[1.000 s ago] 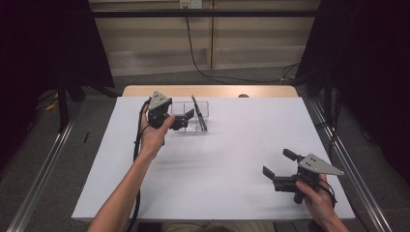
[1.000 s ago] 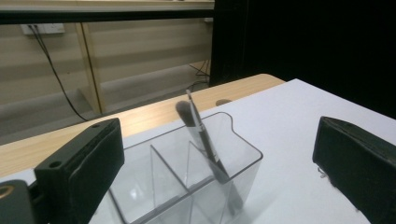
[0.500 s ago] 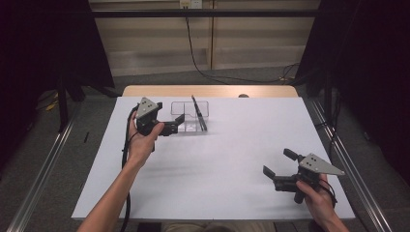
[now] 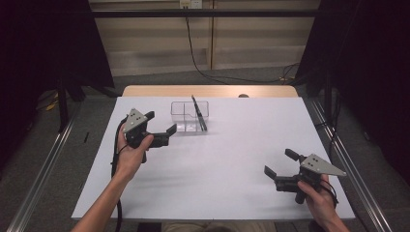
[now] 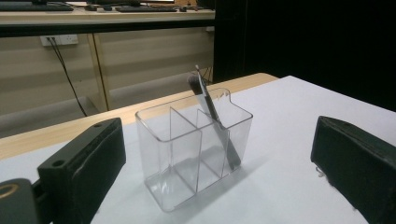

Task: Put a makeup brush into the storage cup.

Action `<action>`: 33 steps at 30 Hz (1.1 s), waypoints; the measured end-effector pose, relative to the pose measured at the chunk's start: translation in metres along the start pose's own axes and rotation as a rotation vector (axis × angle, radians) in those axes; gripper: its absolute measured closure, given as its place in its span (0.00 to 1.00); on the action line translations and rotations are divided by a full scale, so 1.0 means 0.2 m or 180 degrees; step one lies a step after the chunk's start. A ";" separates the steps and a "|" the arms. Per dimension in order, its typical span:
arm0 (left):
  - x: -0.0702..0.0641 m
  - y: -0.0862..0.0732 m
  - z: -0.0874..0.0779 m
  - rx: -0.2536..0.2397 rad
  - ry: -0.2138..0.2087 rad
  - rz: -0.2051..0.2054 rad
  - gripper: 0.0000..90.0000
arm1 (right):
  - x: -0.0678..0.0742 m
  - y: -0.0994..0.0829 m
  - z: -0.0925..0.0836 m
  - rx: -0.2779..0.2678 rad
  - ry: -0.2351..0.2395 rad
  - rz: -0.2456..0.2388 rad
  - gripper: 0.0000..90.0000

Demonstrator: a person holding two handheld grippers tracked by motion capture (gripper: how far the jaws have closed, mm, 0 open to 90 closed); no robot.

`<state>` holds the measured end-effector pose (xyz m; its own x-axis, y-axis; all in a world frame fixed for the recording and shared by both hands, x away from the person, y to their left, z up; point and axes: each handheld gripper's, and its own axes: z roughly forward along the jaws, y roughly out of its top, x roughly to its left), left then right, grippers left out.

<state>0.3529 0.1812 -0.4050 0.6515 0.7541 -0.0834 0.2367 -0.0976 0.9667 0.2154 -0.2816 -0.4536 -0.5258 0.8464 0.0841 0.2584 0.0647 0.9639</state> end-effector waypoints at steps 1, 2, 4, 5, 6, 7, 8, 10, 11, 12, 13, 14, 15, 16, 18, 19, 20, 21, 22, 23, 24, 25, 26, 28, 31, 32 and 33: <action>0.00 -0.01 -0.01 0.0000 0.0009 -0.0027 0.03 | 0.00 0.00 0.00 -0.0003 -0.0004 0.0007 0.00; 0.01 -0.02 -0.02 -0.0007 0.0021 -0.0020 0.03 | 0.00 0.00 0.00 -0.0008 -0.0006 0.0007 0.00; 0.01 -0.04 -0.05 -0.0023 0.0022 -0.0020 0.03 | 0.00 0.00 0.00 0.0000 -0.0009 0.0010 0.00; 0.01 -0.04 -0.06 -0.0018 0.0023 -0.0023 0.03 | 0.00 0.00 -0.01 0.0001 -0.0009 0.0011 0.00; 0.00 -0.05 -0.08 -0.0018 0.0031 -0.0013 0.03 | 0.00 0.00 -0.01 0.0005 -0.0015 0.0012 0.00; 0.00 -0.06 -0.08 -0.0030 0.0035 0.0001 0.03 | 0.00 0.00 -0.01 -0.0001 -0.0014 0.0018 0.00; 0.00 -0.06 -0.10 -0.0041 0.0023 0.0012 0.03 | 0.00 0.00 -0.01 -0.0001 -0.0012 0.0014 0.00; -0.01 -0.07 -0.14 -0.0106 0.0067 0.0076 0.04 | 0.00 0.00 -0.01 -0.0004 -0.0011 0.0017 0.00; -0.02 -0.08 -0.16 -0.0099 0.0042 0.0065 0.04 | 0.00 0.00 -0.01 -0.0001 -0.0014 0.0017 0.00; -0.02 -0.08 -0.18 -0.0118 0.0039 0.0039 0.04 | 0.00 0.00 -0.01 0.0000 -0.0015 0.0017 0.00; -0.02 -0.09 -0.18 -0.0118 0.0037 0.0029 0.04 | 0.00 0.00 -0.01 0.0001 -0.0019 0.0021 0.00; -0.03 -0.09 -0.21 -0.0104 0.0044 0.0058 0.04 | 0.00 0.00 -0.01 0.0002 -0.0020 0.0018 0.00; -0.03 -0.10 -0.21 -0.0087 0.0045 0.0083 0.04 | 0.00 0.00 -0.01 0.0004 -0.0014 0.0019 0.00; -0.04 -0.10 -0.23 -0.0077 0.0041 0.0079 0.04 | 0.00 0.00 -0.01 0.0000 -0.0012 0.0016 0.00; -0.04 -0.12 -0.26 -0.0040 0.0042 0.0093 0.04 | 0.00 0.00 -0.01 0.0001 -0.0011 0.0013 0.00; -0.04 -0.13 -0.27 -0.0015 0.0063 0.0096 0.04 | 0.00 0.00 -0.02 0.0002 -0.0013 0.0012 0.00; -0.04 -0.14 -0.28 0.0007 0.0151 0.0099 0.04 | 0.00 0.00 -0.02 0.0007 -0.0014 0.0010 0.00; -0.03 -0.15 -0.29 0.0018 0.0190 0.0065 0.04 | 0.00 0.00 -0.02 0.0008 -0.0023 0.0012 0.00; -0.03 -0.17 -0.31 0.0014 0.0161 0.0043 0.04 | 0.00 -0.01 -0.02 0.0010 -0.0029 0.0015 0.00; -0.02 -0.17 -0.32 0.0008 0.0154 0.0030 0.04 | 0.00 -0.01 -0.02 0.0011 -0.0027 0.0015 0.00; -0.02 -0.18 -0.33 -0.0006 0.0171 0.0010 0.04 | 0.00 -0.01 -0.02 0.0011 -0.0025 0.0016 0.00; -0.02 -0.18 -0.34 -0.0016 0.0171 0.0004 0.04 | 0.00 -0.01 -0.02 0.0011 -0.0027 0.0015 0.00; -0.02 -0.18 -0.35 -0.0011 0.0167 0.0008 0.04 | 0.00 -0.01 -0.02 0.0013 -0.0026 0.0018 0.00; -0.03 -0.19 -0.37 -0.0013 0.0160 0.0040 0.04 | 0.00 -0.01 -0.02 0.0012 -0.0033 0.0021 0.00; -0.05 -0.20 -0.39 -0.0007 0.0134 0.0041 0.04 | 0.00 -0.01 -0.02 0.0006 -0.0039 0.0023 0.00; -0.05 -0.20 -0.40 -0.0009 0.0132 0.0052 0.04 | 0.00 -0.01 -0.02 0.0009 -0.0040 0.0023 0.00; -0.06 -0.21 -0.41 -0.0001 0.0121 0.0062 0.04 | 0.00 -0.01 -0.03 0.0006 -0.0040 0.0022 0.00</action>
<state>0.2759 0.2301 -0.4246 0.6280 0.7762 -0.0554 0.2242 -0.1123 0.9680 0.2109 -0.2841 -0.4536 -0.5138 0.8535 0.0875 0.2634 0.0598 0.9628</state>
